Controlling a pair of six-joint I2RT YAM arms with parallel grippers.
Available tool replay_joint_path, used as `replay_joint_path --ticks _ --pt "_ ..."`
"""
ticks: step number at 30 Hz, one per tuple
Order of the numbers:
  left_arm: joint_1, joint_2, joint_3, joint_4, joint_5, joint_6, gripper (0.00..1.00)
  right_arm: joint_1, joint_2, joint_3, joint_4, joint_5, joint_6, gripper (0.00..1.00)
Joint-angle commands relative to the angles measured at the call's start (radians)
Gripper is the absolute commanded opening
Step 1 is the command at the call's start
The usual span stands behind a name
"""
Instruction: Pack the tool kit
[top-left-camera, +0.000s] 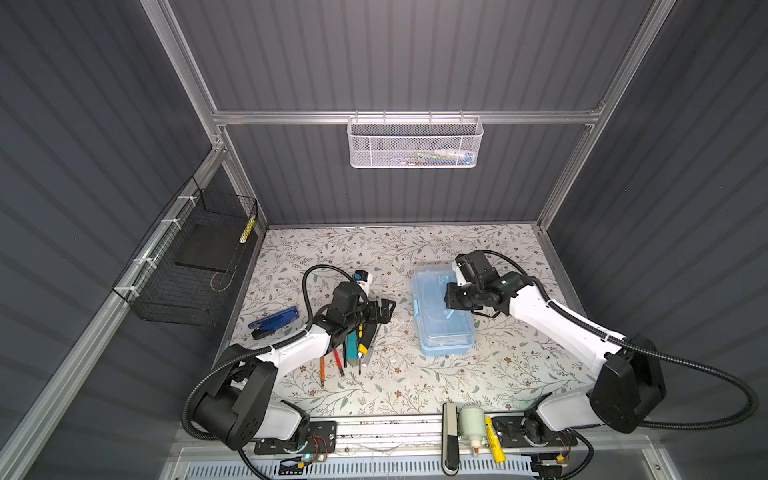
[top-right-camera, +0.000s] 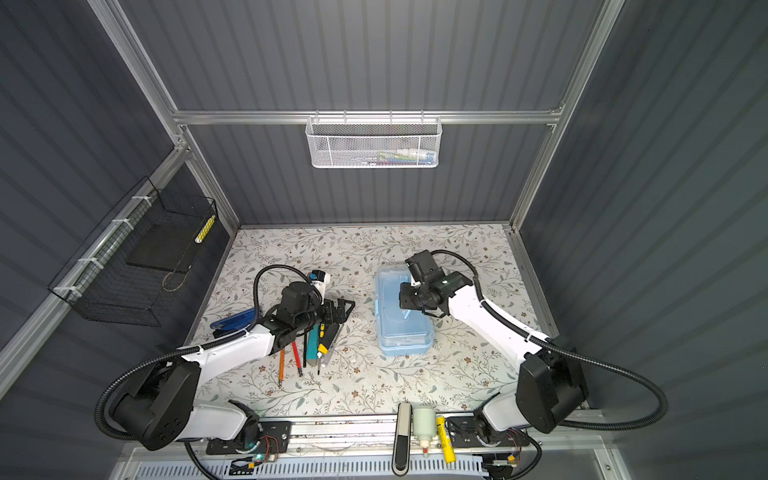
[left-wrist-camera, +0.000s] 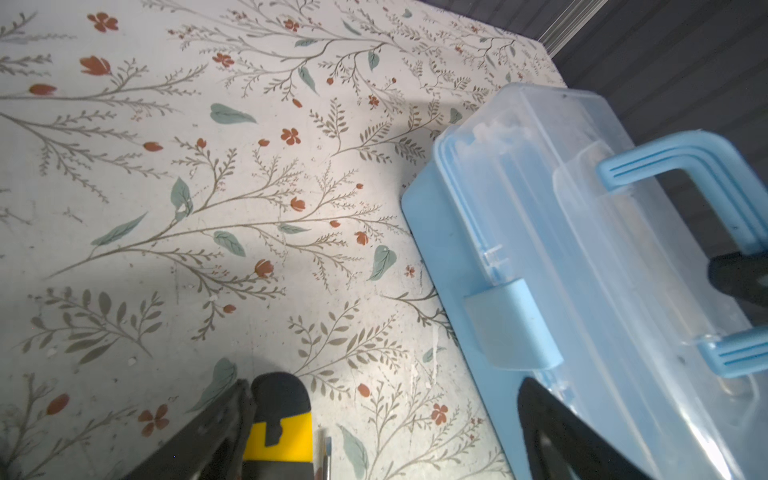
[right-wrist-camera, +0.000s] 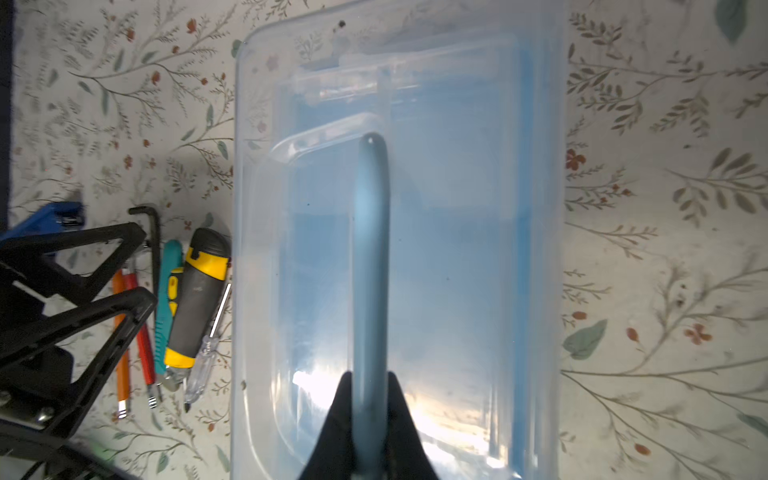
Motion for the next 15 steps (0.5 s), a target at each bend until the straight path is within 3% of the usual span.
replay_joint_path --ticks 1,9,15 --pt "-0.003 -0.04 0.054 -0.037 0.03 -0.008 0.99 -0.054 -0.074 -0.033 0.218 -0.252 0.038 0.0" --pt "-0.003 -0.033 0.145 -0.136 0.042 0.01 0.99 -0.259 -0.122 -0.225 0.487 -0.606 0.161 0.0" --pt "-0.005 -0.018 0.177 -0.15 0.082 0.002 0.99 -0.327 -0.085 -0.28 0.52 -0.702 0.127 0.0"
